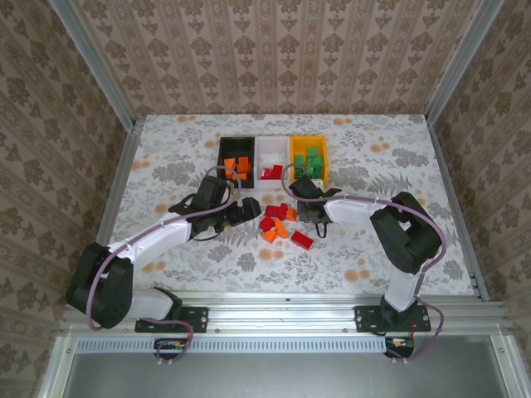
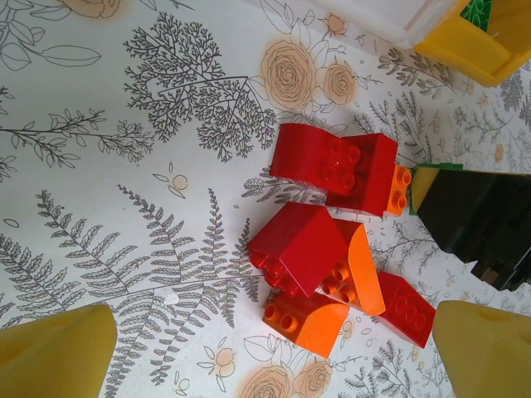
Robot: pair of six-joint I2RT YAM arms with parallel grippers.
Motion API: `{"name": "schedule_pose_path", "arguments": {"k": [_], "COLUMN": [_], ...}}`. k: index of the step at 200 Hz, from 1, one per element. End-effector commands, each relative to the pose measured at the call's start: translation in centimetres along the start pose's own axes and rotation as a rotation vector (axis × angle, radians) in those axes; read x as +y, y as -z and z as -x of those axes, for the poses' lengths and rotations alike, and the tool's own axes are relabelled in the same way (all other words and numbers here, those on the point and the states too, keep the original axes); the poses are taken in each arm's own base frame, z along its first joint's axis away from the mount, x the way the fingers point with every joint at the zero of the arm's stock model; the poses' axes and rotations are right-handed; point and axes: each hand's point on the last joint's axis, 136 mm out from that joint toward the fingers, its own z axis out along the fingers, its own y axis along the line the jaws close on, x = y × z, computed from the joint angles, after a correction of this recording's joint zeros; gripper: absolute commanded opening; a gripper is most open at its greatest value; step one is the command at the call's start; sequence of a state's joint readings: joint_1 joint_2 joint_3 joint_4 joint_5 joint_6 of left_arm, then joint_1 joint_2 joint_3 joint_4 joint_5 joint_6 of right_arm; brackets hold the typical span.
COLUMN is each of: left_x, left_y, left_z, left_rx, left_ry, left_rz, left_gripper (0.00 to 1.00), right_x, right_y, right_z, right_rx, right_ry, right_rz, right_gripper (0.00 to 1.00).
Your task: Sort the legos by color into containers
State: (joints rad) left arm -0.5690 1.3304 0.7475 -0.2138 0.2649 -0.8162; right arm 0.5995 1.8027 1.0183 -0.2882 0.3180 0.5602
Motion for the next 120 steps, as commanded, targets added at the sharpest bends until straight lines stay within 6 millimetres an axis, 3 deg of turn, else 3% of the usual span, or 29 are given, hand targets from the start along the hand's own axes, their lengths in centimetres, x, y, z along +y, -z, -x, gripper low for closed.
{"name": "schedule_pose_path", "arguments": {"k": [1,33,61,93,120], "left_x": [-0.2,-0.6,-1.6,-2.8,-3.3], "left_y": [0.3,0.0,-0.3,-0.4,-0.4], "left_z": [-0.1,-0.1,-0.8,-1.7,-2.4], "left_rx": [-0.001,0.009,0.029,0.046,0.055], "left_ry": [-0.002,-0.003,-0.057,-0.116,-0.136], "left_rz": [0.002,-0.007,0.0,0.007,0.003], "left_gripper": [1.0,1.0,1.0,1.0,1.0], "right_x": [-0.3,-0.1,-0.7,-1.0,-1.1], "right_y": [0.6,3.5,5.2,3.4,1.0], "right_z": [0.4,3.4,8.6,13.5,15.7], "right_rx": [-0.02,-0.096,-0.167,-0.142,-0.101], "right_ry": [0.005,0.028,0.018,0.039,0.04], "right_rz": [0.006,0.025,0.035,0.038,0.032], "right_gripper": [0.3,0.28,0.29,0.3,0.31]}}
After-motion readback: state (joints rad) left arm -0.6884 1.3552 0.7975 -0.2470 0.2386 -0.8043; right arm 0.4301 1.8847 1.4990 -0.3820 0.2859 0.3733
